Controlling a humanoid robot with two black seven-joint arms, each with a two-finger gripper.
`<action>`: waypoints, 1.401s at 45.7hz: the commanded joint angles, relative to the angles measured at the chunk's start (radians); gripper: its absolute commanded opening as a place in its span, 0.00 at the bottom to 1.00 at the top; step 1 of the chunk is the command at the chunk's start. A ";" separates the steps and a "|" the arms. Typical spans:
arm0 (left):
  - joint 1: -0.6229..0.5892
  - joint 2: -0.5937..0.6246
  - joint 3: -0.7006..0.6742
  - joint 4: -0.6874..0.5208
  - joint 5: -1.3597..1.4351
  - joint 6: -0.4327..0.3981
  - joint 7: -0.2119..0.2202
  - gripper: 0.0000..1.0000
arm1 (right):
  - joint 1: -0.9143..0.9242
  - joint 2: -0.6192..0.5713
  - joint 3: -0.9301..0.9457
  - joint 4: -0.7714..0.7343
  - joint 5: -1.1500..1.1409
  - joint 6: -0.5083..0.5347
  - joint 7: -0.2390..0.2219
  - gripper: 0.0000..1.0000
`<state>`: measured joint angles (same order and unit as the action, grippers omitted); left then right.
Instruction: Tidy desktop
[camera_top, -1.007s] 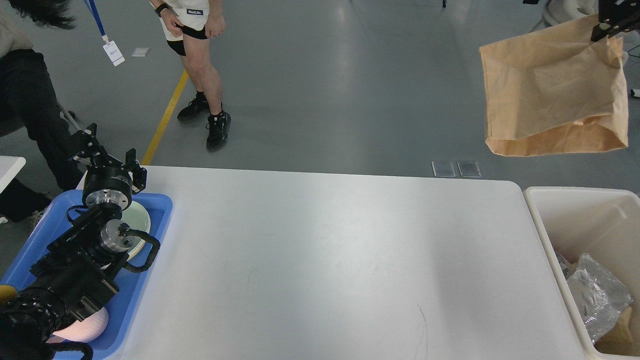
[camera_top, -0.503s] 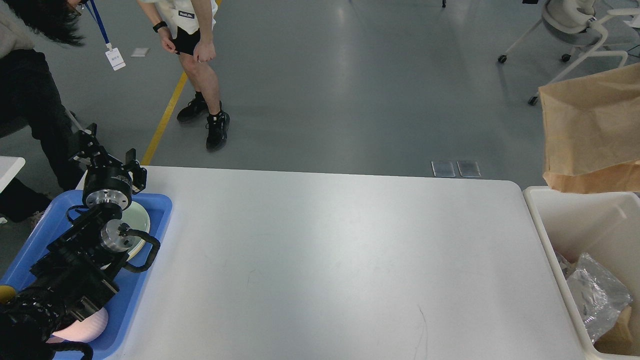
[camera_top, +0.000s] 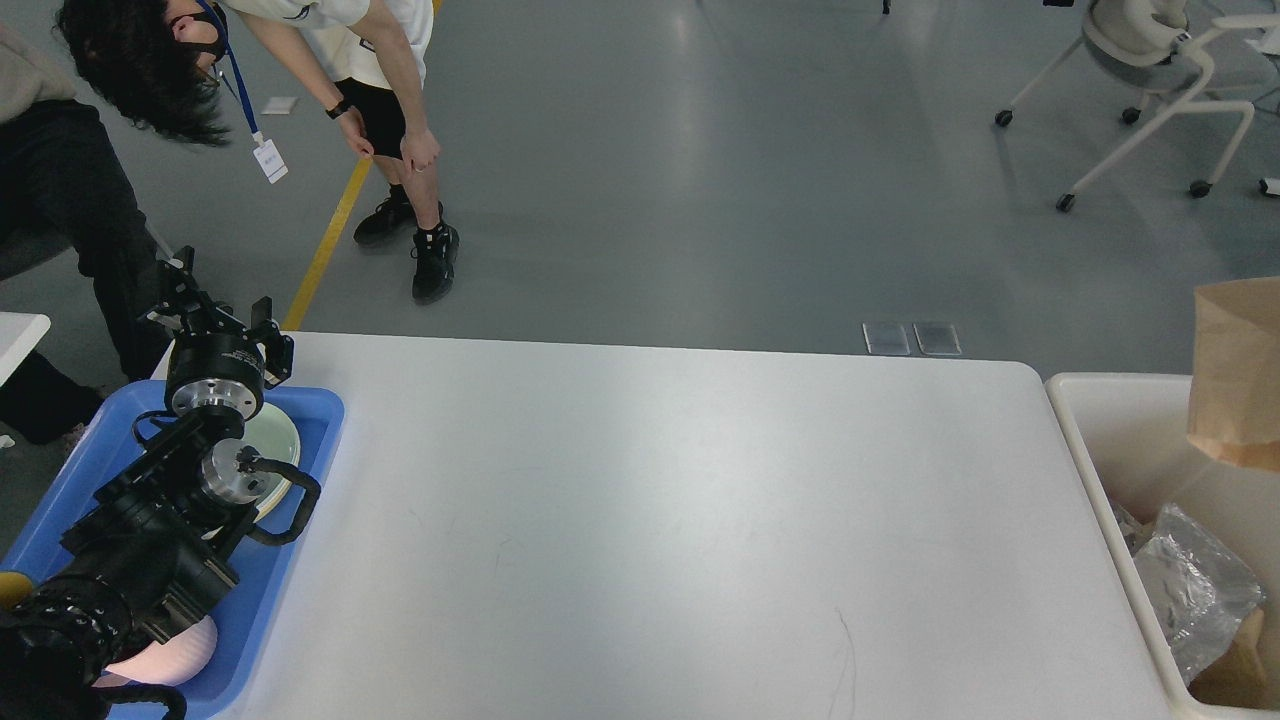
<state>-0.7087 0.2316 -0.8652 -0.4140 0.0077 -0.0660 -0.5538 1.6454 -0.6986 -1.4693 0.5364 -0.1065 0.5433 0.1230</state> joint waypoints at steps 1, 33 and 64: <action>0.000 0.000 0.000 0.000 0.000 0.000 0.000 0.96 | -0.130 -0.001 0.061 -0.032 -0.001 -0.183 0.000 0.00; 0.000 0.000 0.000 0.000 0.000 0.000 0.000 0.96 | -0.553 0.021 0.333 -0.171 0.001 -0.292 0.006 0.00; 0.000 0.000 0.000 0.000 0.000 0.000 0.000 0.96 | -0.573 0.024 0.336 -0.158 0.001 -0.289 0.006 0.57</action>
<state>-0.7087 0.2316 -0.8652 -0.4141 0.0077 -0.0660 -0.5538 1.0707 -0.6749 -1.1323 0.3713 -0.1059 0.2522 0.1282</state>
